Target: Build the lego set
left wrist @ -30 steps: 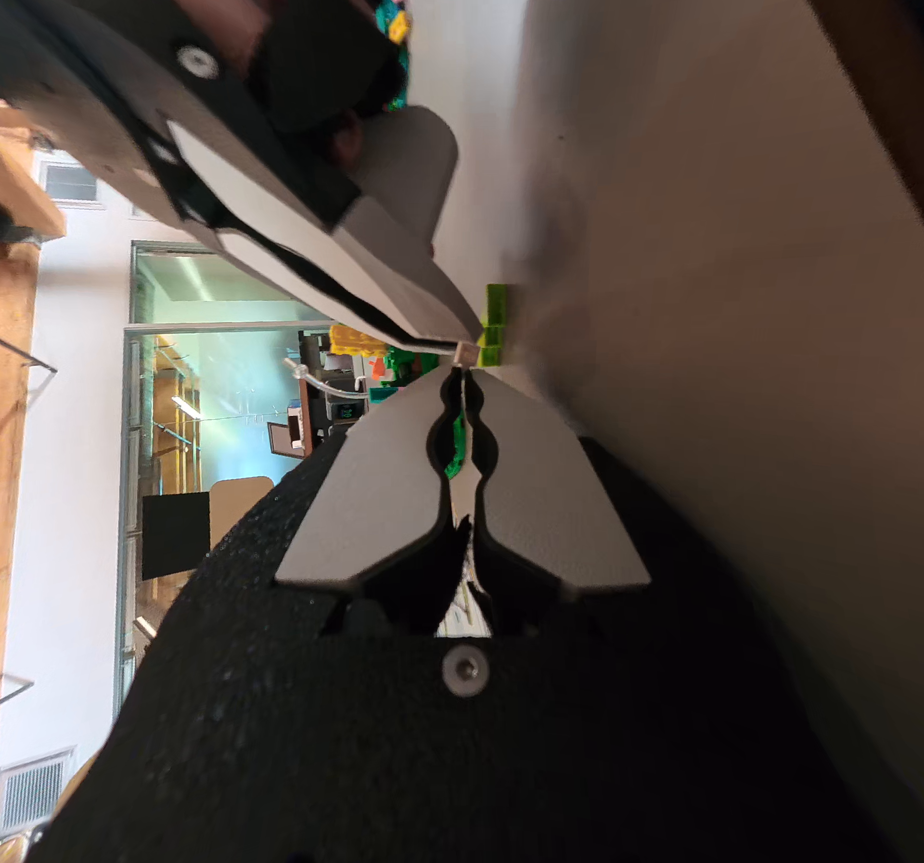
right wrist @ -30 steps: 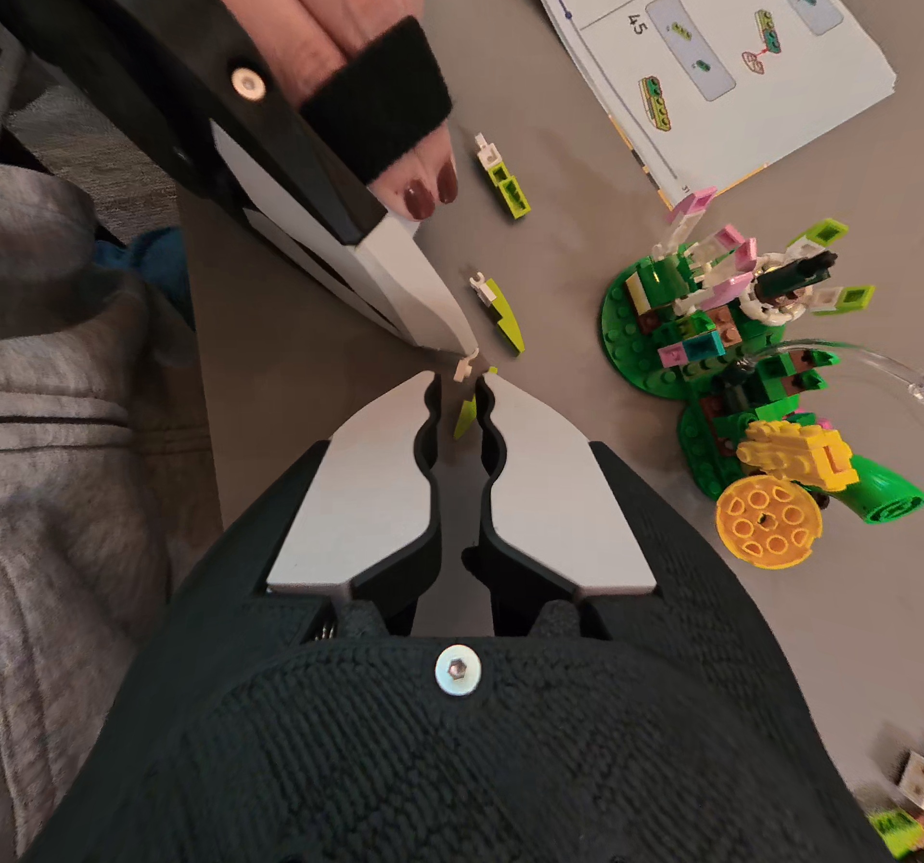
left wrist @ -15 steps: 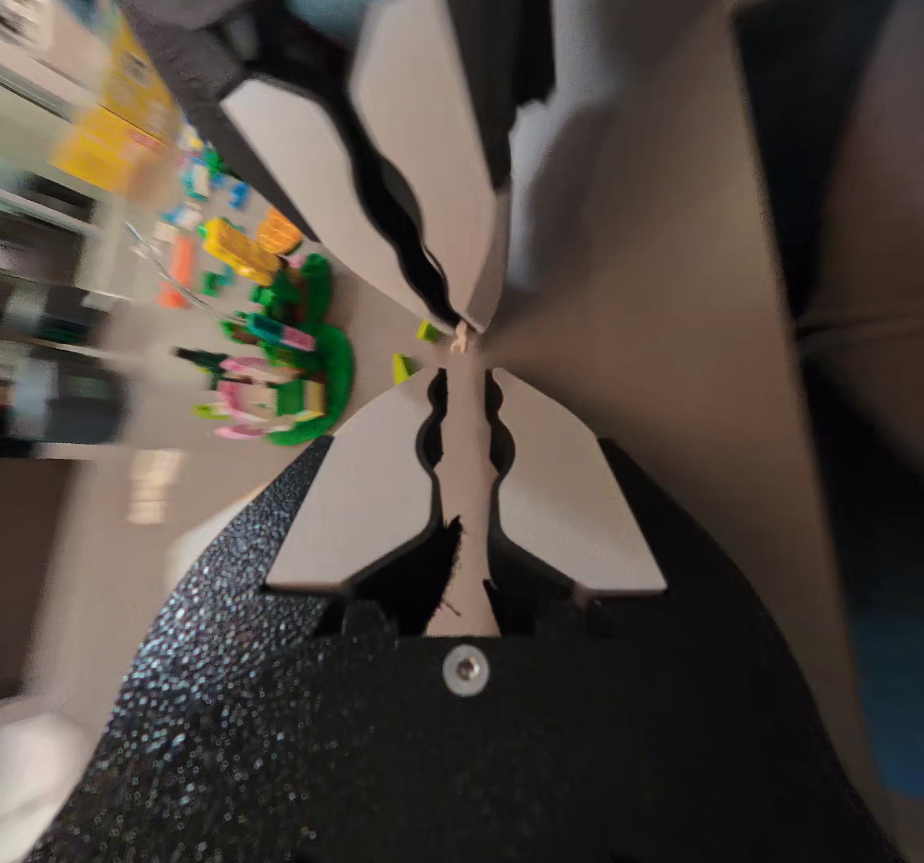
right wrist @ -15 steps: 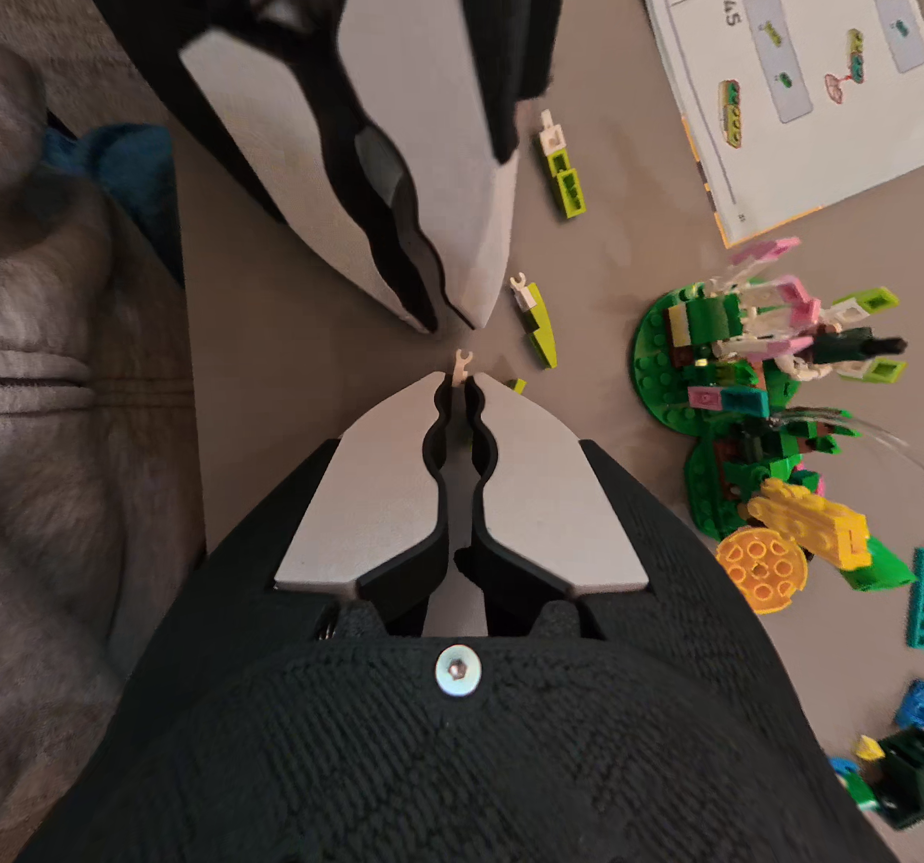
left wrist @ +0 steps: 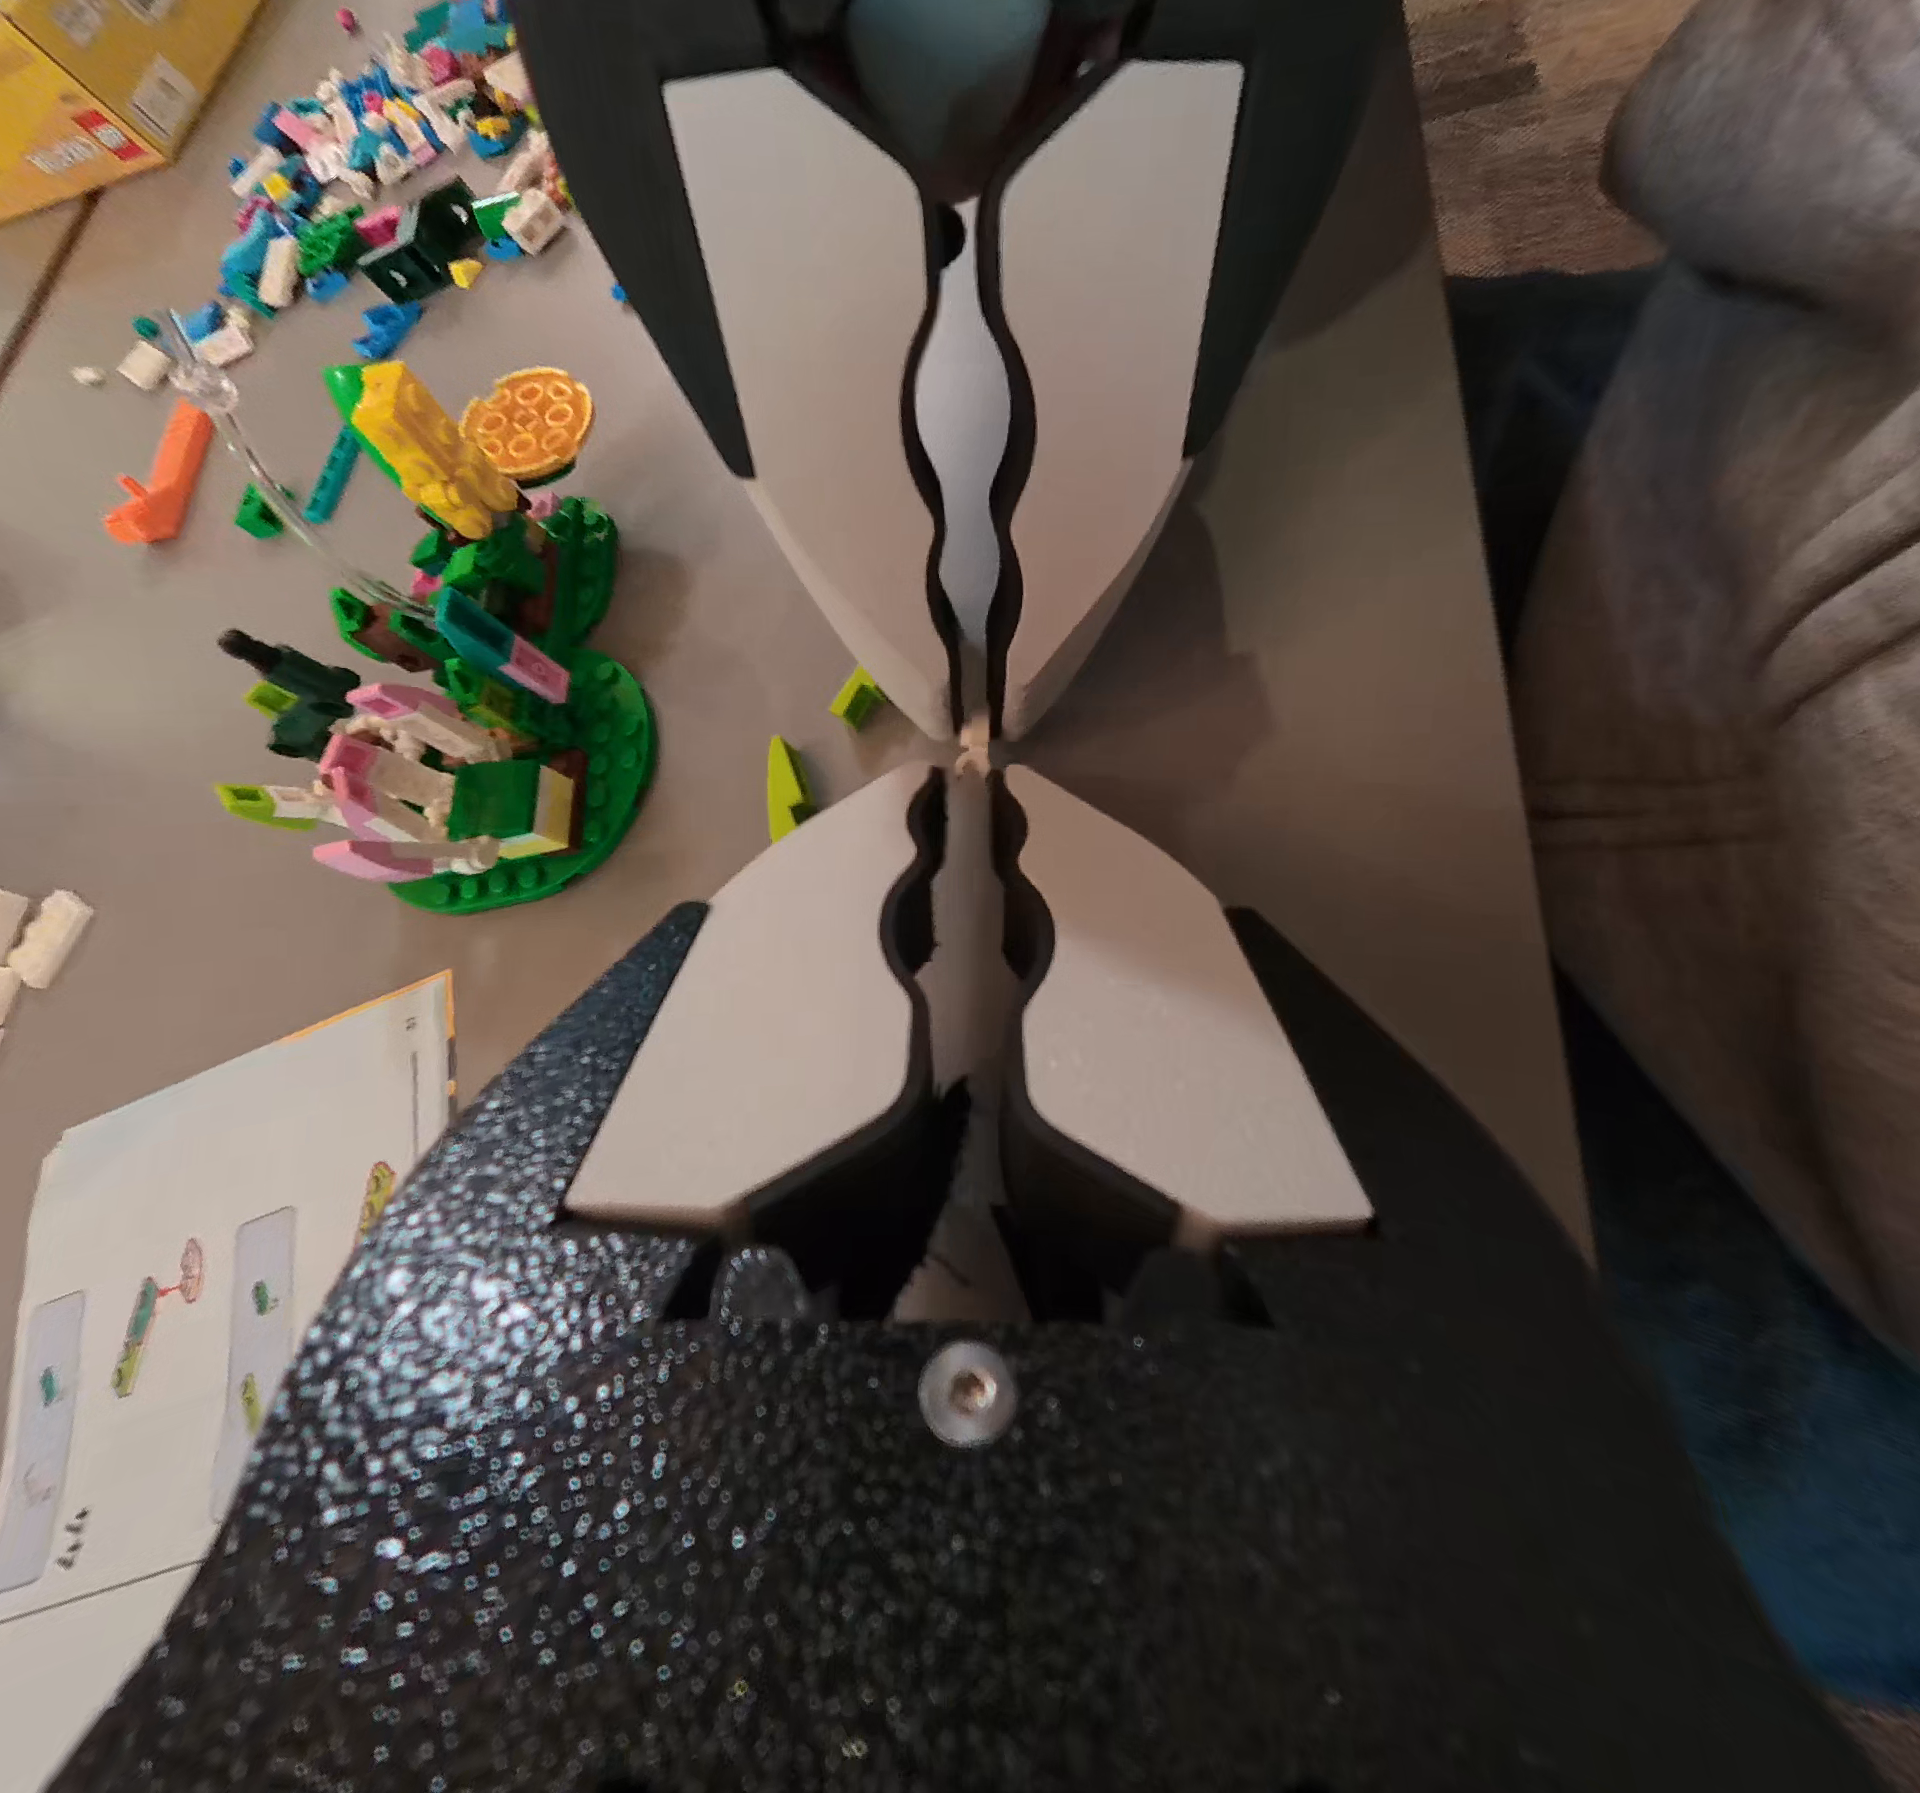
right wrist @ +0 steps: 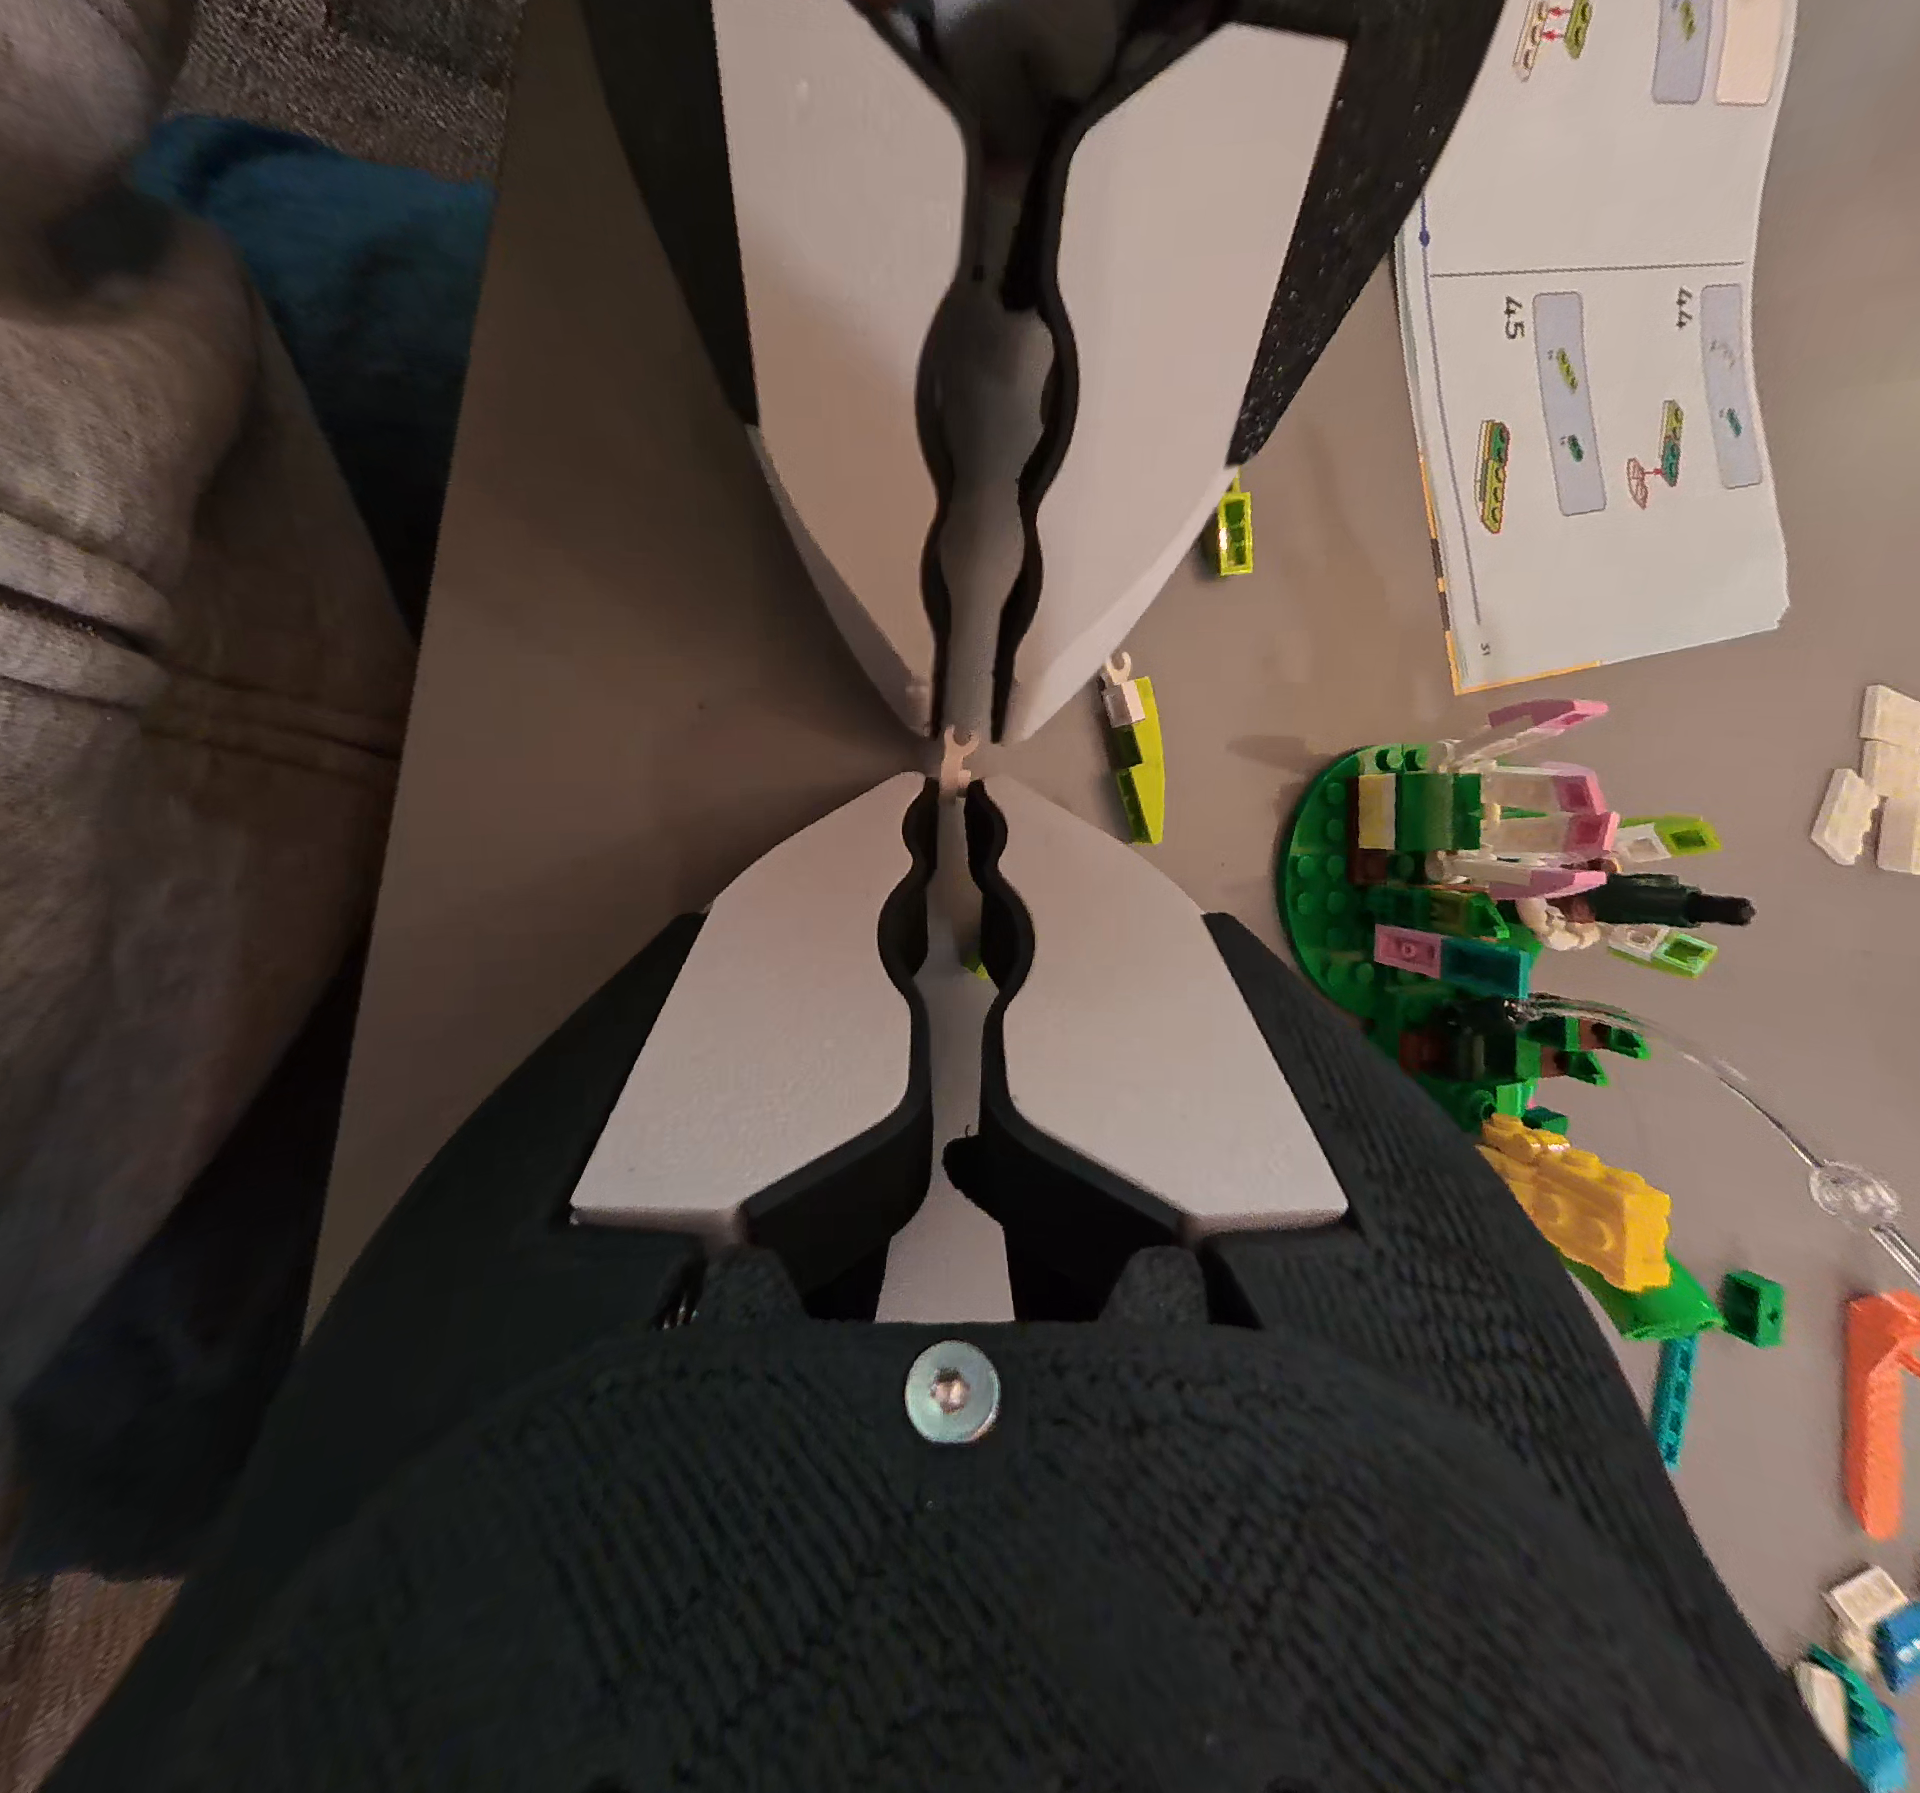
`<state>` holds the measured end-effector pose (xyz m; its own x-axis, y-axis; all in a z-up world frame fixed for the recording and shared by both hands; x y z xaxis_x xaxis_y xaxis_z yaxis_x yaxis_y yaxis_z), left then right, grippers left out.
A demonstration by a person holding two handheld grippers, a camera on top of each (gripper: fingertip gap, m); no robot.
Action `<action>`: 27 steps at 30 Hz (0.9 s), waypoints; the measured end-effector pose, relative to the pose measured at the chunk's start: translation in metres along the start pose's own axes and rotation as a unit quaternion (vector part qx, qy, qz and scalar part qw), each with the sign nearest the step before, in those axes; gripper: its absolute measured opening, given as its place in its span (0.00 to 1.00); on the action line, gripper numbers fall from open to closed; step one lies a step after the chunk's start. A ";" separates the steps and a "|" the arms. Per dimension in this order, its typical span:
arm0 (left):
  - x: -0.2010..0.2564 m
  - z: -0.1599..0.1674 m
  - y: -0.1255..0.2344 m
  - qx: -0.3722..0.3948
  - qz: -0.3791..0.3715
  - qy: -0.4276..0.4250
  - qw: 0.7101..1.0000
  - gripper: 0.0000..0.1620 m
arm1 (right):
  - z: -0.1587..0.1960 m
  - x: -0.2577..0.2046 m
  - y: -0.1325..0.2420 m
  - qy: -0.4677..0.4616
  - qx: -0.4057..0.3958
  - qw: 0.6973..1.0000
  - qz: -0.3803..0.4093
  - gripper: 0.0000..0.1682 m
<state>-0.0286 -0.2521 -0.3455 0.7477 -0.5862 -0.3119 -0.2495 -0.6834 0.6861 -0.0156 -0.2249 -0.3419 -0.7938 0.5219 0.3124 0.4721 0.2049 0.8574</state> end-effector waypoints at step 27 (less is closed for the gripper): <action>-0.016 0.002 -0.012 -0.049 0.077 0.028 0.995 0.03 | 0.018 0.014 0.001 -0.161 -0.014 0.982 -0.093 0.19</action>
<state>-0.0391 -0.2354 -0.3496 0.7387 -0.6540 -0.1629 -0.3049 -0.5398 0.7847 -0.0194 -0.2031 -0.3441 -0.7007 0.7134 0.0068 0.3163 0.3020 0.8993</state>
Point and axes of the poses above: each gripper's, where its closed fingertips meet, y back along the fingers, z out of its underside, x = y × z across the jaws, the point moved 2 cm from there along y, back along the fingers, and after that the axes turned 8 degrees about -x, right-handed, at the moved point
